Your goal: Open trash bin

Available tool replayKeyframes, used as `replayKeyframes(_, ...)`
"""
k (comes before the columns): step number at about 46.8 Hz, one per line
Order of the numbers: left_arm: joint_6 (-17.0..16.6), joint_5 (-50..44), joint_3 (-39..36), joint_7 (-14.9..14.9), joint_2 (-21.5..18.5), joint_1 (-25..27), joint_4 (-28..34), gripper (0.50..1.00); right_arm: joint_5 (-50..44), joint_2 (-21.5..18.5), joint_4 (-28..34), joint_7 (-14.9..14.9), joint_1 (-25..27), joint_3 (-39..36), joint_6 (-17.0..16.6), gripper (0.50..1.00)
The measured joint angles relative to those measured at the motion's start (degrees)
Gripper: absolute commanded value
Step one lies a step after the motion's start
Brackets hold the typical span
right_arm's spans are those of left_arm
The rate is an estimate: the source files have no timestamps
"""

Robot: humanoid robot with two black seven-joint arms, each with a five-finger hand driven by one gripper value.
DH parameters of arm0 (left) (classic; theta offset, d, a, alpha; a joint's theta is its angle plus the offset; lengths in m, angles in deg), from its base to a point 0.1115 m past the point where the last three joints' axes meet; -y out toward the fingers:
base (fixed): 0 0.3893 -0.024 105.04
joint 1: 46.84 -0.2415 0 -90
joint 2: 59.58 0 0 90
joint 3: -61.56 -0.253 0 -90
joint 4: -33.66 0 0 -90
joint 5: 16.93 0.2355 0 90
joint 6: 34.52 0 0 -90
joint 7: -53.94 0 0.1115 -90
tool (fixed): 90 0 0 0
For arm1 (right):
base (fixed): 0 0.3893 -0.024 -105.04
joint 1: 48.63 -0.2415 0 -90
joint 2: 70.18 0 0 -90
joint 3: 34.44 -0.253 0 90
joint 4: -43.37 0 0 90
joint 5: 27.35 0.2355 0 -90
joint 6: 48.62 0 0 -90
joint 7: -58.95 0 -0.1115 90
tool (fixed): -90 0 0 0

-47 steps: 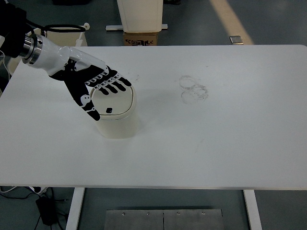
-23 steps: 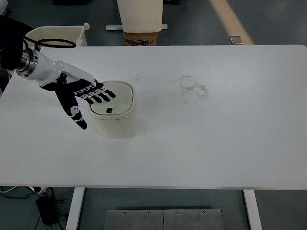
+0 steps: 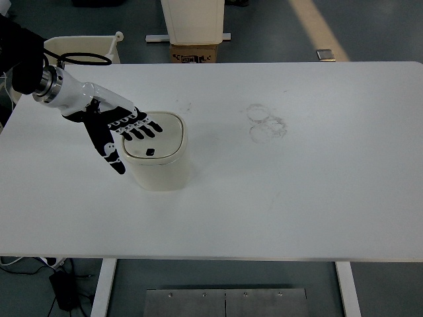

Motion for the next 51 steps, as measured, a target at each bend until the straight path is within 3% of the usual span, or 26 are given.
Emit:
replayKeyframes(21, -1.0, -0.3, 0.1, 0.0, 2.3, -0.8, 0.0, 1.000, 0.0, 0.0, 0.0, 0.0, -0.1, 0.0, 0.0, 0.991)
replayKeyframes(51, -1.2, -0.3, 0.1, 0.0, 2.4, -1.7, 0.0, 1.000, 0.0, 0.0, 0.1, 0.0, -0.1, 0.0, 0.0, 0.991)
